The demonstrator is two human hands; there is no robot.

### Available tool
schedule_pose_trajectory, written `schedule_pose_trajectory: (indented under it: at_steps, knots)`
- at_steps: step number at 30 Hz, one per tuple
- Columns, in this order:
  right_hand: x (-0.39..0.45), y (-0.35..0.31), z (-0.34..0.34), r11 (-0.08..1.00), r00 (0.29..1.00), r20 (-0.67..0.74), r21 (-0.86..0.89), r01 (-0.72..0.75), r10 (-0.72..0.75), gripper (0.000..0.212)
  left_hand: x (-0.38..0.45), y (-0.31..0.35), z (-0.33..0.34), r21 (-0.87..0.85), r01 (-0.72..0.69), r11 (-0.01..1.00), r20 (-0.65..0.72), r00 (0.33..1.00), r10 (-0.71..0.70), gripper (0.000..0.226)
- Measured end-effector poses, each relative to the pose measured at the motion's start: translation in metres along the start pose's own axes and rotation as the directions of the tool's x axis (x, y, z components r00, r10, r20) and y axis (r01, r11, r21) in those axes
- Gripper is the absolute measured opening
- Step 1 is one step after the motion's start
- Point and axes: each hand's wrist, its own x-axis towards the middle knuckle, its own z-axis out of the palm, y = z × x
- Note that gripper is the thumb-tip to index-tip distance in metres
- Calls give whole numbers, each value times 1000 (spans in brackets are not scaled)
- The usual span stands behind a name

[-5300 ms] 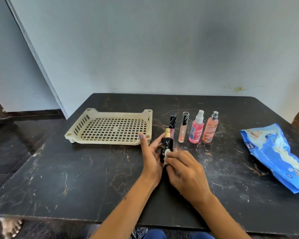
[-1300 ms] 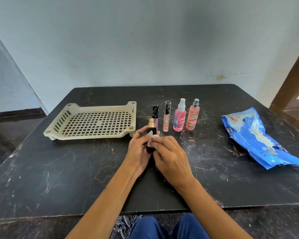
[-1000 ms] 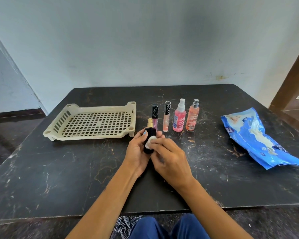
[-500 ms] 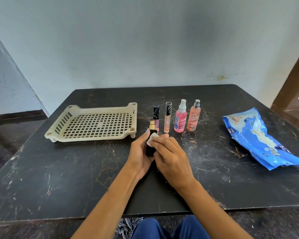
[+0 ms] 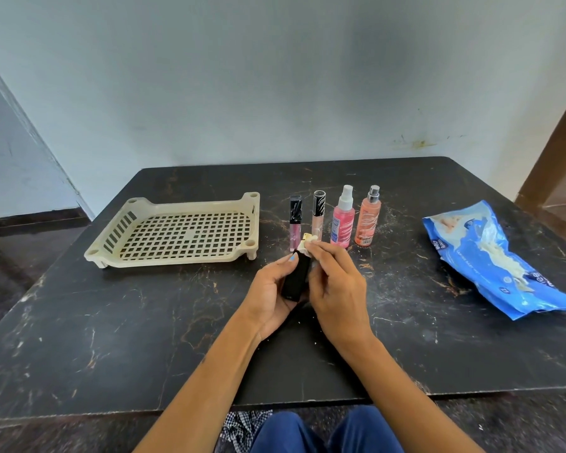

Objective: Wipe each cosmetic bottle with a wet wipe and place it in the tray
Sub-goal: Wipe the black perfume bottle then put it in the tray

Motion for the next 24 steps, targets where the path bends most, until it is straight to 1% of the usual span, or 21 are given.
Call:
schedule_pose_trajectory:
  at_steps: [3, 5, 7, 11, 16, 19, 24]
  knots:
    - [-3, -2, 1, 996, 996, 12, 24, 85, -85, 30, 1, 0, -2, -40, 12, 999, -54, 998, -14, 28]
    - [-6, -2, 2, 988, 989, 29, 46, 147, -148, 25, 3, 0, -4, -87, 37, 996, -96, 994, -45, 37]
    - [-9, -4, 1, 976, 976, 51, 64, 210, -213, 23, 4, 1, -5, -135, 85, 987, -88, 991, -98, 51]
    - [-12, -8, -4, 941, 934, 115, 61, 334, -339, 22, 5, 1, -7, -141, 144, 980, -50, 987, -152, 51]
    - [-12, -7, -6, 932, 919, 159, 66, 356, -362, 22, 5, 2, -8, -159, 148, 976, -47, 986, -158, 54]
    - [-13, -4, -4, 931, 913, 182, 65, 360, -366, 17, 5, 1, -9, -181, 126, 975, -26, 991, -132, 59]
    - [-12, -2, -3, 925, 909, 201, -36, 379, -365, 16, 5, 1, -9, -190, 139, 972, -12, 989, -144, 58]
